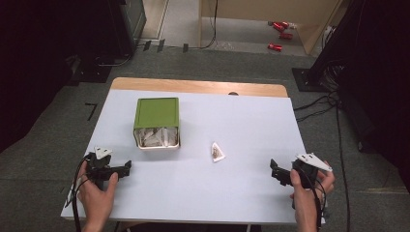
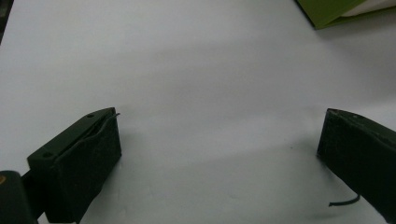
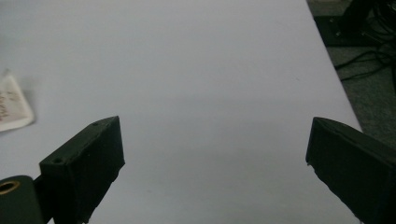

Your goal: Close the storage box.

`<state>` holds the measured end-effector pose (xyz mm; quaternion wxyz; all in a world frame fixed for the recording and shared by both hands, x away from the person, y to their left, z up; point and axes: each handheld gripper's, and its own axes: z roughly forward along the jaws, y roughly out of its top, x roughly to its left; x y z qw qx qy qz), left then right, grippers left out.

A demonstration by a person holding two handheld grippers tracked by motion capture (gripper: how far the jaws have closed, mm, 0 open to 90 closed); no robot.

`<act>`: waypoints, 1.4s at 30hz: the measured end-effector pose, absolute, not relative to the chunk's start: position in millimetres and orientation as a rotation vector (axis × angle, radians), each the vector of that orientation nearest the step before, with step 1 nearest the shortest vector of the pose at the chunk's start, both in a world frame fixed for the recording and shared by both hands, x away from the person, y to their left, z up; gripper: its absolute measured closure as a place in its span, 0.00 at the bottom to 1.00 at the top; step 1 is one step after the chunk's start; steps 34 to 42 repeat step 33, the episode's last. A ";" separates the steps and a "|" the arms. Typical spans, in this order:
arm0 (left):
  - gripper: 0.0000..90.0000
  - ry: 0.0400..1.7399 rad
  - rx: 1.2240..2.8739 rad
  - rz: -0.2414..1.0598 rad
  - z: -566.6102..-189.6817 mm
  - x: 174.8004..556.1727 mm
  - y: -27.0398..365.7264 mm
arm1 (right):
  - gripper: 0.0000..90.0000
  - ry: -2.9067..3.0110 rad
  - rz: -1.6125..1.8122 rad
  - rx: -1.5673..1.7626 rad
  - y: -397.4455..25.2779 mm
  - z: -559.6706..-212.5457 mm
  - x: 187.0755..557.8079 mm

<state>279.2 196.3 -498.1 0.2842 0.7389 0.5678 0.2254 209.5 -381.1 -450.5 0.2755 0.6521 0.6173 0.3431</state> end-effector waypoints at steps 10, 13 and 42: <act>0.00 1.519 1.978 0.604 -498.1 279.2 196.3 | 0.07 1.641 0.815 1.840 -421.7 -486.4 198.8; 0.00 1.520 1.977 0.603 -498.1 279.3 196.3 | 0.08 1.653 0.797 1.870 -427.3 -499.7 191.9; 0.00 1.519 1.977 0.604 -498.1 279.1 196.3 | 0.04 1.675 0.728 1.793 -419.0 -504.8 191.4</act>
